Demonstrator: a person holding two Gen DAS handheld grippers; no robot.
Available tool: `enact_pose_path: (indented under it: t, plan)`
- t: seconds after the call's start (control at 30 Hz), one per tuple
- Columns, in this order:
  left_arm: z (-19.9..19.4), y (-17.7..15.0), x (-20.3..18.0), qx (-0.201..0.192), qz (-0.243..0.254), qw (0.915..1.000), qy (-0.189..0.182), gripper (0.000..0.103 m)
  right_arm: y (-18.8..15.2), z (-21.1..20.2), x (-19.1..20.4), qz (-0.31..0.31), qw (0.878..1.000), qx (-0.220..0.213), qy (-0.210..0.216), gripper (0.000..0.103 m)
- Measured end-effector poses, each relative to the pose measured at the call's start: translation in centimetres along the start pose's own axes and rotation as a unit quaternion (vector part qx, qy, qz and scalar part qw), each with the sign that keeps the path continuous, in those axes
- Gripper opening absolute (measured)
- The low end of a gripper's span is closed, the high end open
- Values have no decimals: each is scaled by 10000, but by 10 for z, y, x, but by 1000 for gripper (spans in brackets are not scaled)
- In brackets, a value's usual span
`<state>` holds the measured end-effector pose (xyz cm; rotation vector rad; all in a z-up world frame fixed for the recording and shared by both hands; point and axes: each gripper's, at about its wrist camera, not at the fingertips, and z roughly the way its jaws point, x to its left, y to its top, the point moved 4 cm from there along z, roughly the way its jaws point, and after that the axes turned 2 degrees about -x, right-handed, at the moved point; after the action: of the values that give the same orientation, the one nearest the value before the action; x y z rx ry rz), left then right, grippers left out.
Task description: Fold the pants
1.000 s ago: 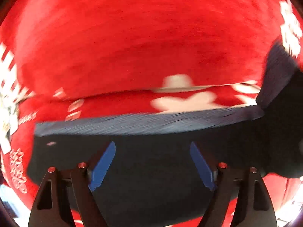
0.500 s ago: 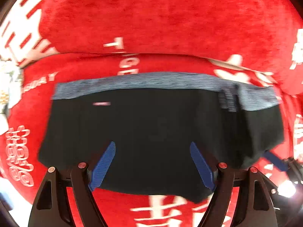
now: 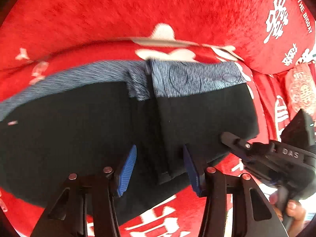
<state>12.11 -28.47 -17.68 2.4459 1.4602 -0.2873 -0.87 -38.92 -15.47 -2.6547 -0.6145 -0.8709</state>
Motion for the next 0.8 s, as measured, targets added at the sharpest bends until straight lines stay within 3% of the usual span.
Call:
enact_pose_path:
  t: [0.03, 0.07, 0.1, 0.13, 0.2, 0.27, 0.37, 0.5, 0.6, 0.67, 0.73, 0.77, 0.8]
  plan:
    - [-8, -4, 5, -132, 31, 9995, 271, 61, -3, -1, 6, -200, 9997, 47, -106, 4]
    - [-15, -8, 13, -238, 30, 9983, 540, 77, -10, 4, 9, -355, 9990, 118, -242, 4]
    - [-19, -11, 19, -293, -6, 9974, 657, 82, -12, 9, 8, -439, 9981, 194, -386, 4]
    - [-24, -15, 31, -332, -107, 9962, 802, 82, -14, 18, 2, -537, 9963, 295, -604, 4]
    - [-28, -22, 54, -187, -348, 9946, 960, 82, -13, 22, 2, -551, 9960, 329, -621, 8]
    - [-31, -27, 72, -175, -570, 9920, 1113, 82, -15, 18, 13, -701, 9945, 418, -655, 15]
    - [-36, -34, 94, -175, -717, 9888, 1295, 82, -32, 15, 40, -1270, 9873, 721, -627, 16]
    - [-36, -41, 101, -141, -738, 9865, 1458, 82, -42, 15, 86, -2550, 9617, 476, -881, 16]
    - [-35, -42, 95, -173, -750, 9877, 1360, 82, -25, 44, 104, -2866, 9514, 350, -1070, 16]
    - [-36, -41, 87, -216, -726, 9888, 1288, 82, -21, 69, 102, -2997, 9433, 521, -1328, 16]
    - [-38, -39, 84, -240, -703, 9896, 1234, 82, -29, 93, 78, -2520, 9507, 1154, -1394, 17]
    - [-39, -38, 81, -240, -691, 9901, 1199, 82, -29, 86, 80, -2540, 9535, 979, -1295, 16]
    - [-39, -36, 77, -250, -649, 9911, 1139, 82, -30, 78, 83, -2461, 9562, 1166, -1071, 16]
